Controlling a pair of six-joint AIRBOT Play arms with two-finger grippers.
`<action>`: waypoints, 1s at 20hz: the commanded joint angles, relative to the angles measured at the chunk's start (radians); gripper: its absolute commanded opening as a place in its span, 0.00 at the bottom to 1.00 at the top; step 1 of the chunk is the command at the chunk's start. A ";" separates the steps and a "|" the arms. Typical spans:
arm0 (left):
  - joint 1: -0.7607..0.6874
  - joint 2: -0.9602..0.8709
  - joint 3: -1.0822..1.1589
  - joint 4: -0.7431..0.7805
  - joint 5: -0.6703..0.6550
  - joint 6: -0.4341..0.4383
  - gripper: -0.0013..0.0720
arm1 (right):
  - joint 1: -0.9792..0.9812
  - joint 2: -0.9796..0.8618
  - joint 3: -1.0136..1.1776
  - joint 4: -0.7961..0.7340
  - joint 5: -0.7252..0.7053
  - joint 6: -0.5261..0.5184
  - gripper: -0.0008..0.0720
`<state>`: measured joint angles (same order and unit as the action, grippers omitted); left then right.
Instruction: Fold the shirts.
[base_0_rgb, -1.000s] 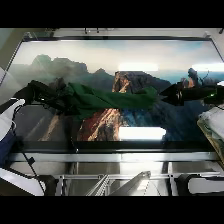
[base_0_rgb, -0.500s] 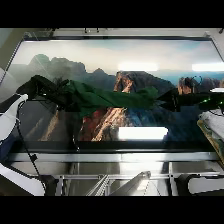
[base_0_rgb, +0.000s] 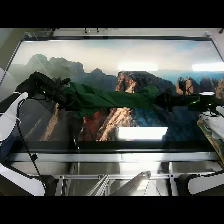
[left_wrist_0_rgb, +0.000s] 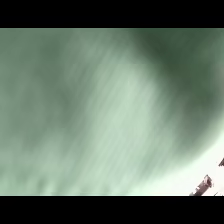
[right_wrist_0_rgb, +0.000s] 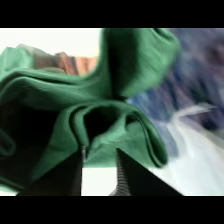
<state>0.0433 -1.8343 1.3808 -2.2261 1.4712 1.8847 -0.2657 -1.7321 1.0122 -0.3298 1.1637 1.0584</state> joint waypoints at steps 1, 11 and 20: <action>0.000 0.002 0.002 -0.002 0.028 0.004 0.04 | 0.008 -0.007 0.001 0.082 0.008 -0.049 0.11; 0.115 0.452 0.212 -0.240 0.224 0.120 0.04 | -0.026 0.385 0.051 0.737 0.474 -0.091 0.04; 0.414 0.713 0.650 -0.265 0.121 0.089 0.05 | -0.078 0.474 0.521 0.241 -0.078 -0.074 0.04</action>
<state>0.3847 -1.1858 2.0037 -2.4859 1.6104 1.9789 -0.3592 -1.2694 1.4391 0.1444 1.2766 0.9447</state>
